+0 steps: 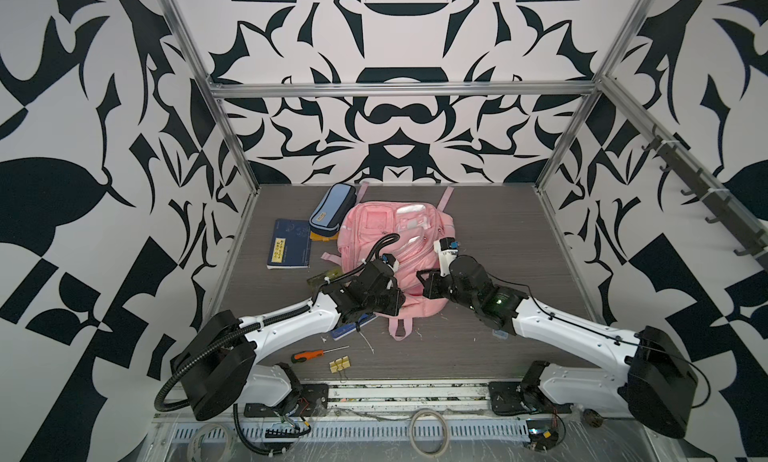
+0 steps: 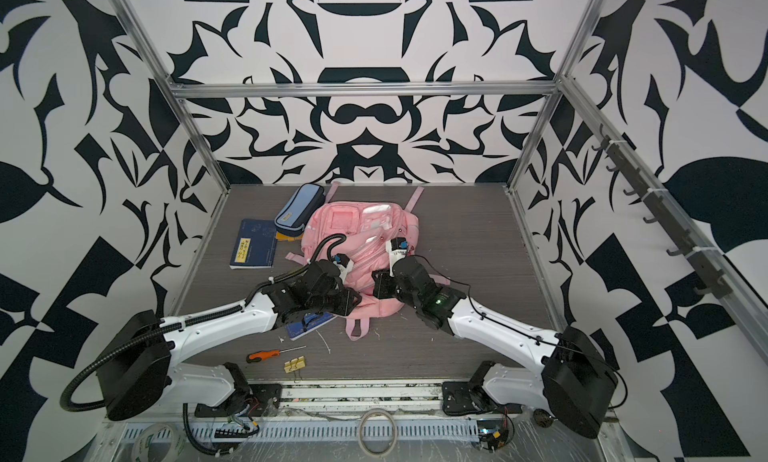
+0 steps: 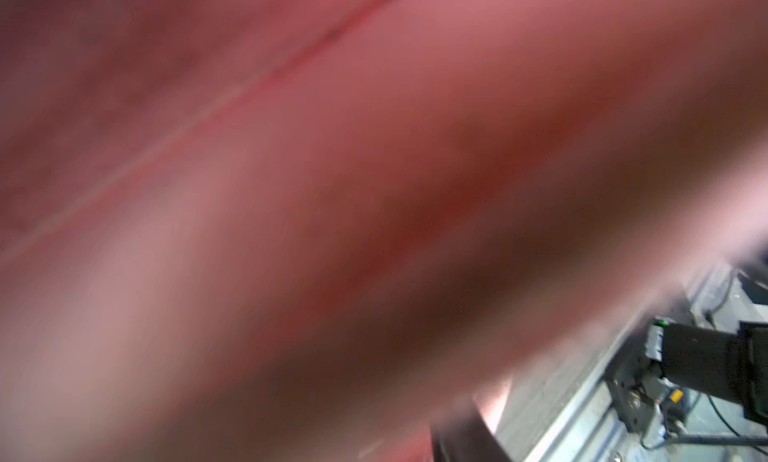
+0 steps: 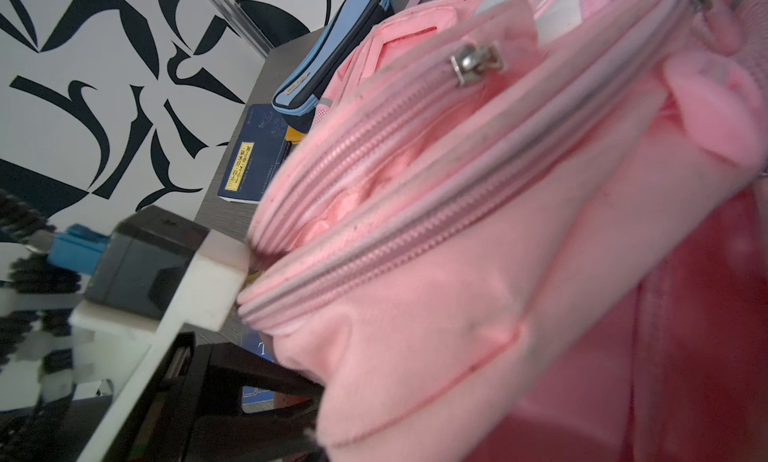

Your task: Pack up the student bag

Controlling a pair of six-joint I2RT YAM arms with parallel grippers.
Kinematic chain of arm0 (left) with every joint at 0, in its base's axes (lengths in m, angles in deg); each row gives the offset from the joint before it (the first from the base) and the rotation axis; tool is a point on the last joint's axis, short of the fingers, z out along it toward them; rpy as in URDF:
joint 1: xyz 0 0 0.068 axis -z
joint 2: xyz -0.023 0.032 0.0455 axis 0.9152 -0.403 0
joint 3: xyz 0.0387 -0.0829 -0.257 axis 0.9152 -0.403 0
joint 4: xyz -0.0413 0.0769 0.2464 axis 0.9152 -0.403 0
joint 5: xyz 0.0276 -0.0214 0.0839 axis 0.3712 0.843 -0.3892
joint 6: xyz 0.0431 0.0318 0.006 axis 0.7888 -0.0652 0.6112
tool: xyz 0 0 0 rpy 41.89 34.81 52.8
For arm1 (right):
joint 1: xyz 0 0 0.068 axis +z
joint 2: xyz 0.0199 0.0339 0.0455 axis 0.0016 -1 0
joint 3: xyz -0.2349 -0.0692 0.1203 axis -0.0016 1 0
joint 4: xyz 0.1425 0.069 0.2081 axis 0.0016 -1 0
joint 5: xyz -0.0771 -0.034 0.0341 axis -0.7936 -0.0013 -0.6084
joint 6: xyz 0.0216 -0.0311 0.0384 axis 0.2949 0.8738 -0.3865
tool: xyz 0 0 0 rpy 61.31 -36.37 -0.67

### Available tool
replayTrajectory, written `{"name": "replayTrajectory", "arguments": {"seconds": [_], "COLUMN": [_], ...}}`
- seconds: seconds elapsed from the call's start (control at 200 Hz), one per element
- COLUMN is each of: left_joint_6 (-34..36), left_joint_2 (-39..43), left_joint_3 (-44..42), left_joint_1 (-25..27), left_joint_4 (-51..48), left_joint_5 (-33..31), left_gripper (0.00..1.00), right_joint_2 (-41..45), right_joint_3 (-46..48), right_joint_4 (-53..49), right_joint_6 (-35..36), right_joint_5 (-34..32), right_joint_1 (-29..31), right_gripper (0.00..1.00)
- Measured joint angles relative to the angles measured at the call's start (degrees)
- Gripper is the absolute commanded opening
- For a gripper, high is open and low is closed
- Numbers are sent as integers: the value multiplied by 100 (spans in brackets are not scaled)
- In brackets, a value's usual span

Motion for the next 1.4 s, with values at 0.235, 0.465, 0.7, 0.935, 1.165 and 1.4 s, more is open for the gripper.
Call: {"name": "replayTrajectory", "arguments": {"seconds": [0.235,0.465,0.7,0.935,1.165,1.4], "left_joint_6": [144,212,345,457,533,568], "left_joint_2": [-382,-885,-1419,-1392,-531,293], "left_joint_3": [0,116,391,474,474,289], "left_joint_1": [4,20,20,33,22,-509], "left_joint_4": [442,929,1071,1060,479,-85], "left_joint_5": [13,98,-9,144,289,730], "left_gripper": [29,29,0,0,0,0], "right_joint_2": [2,7,201,564,1220,1351], "right_joint_3": [0,4,4,24,31,-90], "right_joint_4": [-168,-321,-627,-973,-1488,-2015], "right_joint_6": [-26,-203,-243,-236,-177,186], "right_joint_5": [-227,-527,-748,-997,-1408,-1394], "right_joint_1": [2,0,-9,17,-125,-337], "right_gripper": [0,0,0,0,0,0]}}
